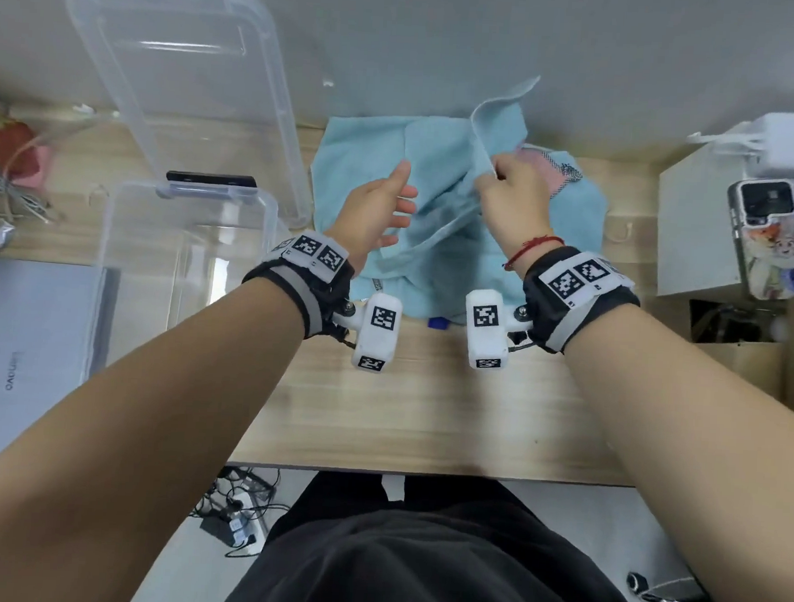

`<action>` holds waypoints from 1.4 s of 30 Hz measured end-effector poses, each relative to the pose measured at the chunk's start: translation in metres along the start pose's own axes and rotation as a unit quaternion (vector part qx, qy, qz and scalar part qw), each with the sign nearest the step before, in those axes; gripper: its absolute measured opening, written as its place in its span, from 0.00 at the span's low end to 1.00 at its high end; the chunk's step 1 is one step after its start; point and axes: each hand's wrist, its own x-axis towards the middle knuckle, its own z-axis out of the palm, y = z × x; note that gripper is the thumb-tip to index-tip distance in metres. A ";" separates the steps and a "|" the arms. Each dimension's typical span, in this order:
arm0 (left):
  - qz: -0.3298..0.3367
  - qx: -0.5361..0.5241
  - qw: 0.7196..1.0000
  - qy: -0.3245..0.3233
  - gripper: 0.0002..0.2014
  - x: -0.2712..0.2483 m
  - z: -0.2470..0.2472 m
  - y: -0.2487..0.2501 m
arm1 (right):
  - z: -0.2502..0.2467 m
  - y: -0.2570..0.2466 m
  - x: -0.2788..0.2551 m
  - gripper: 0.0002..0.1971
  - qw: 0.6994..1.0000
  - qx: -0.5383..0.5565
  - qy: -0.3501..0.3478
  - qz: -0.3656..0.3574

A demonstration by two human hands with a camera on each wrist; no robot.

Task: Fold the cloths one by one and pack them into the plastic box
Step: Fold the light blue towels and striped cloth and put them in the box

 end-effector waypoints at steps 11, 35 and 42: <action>0.412 0.300 0.858 0.064 0.60 -0.043 -0.046 0.032 | -0.023 -0.077 -0.053 0.14 0.977 0.112 -0.172 -0.059; 0.396 0.426 0.812 -0.057 0.09 -0.188 -0.087 -0.042 | -0.025 0.000 -0.241 0.13 0.941 -0.325 -0.099 -0.014; 0.338 0.542 0.769 -0.008 0.09 -0.204 -0.085 -0.046 | -0.067 0.021 -0.245 0.10 0.968 -0.246 0.016 -0.056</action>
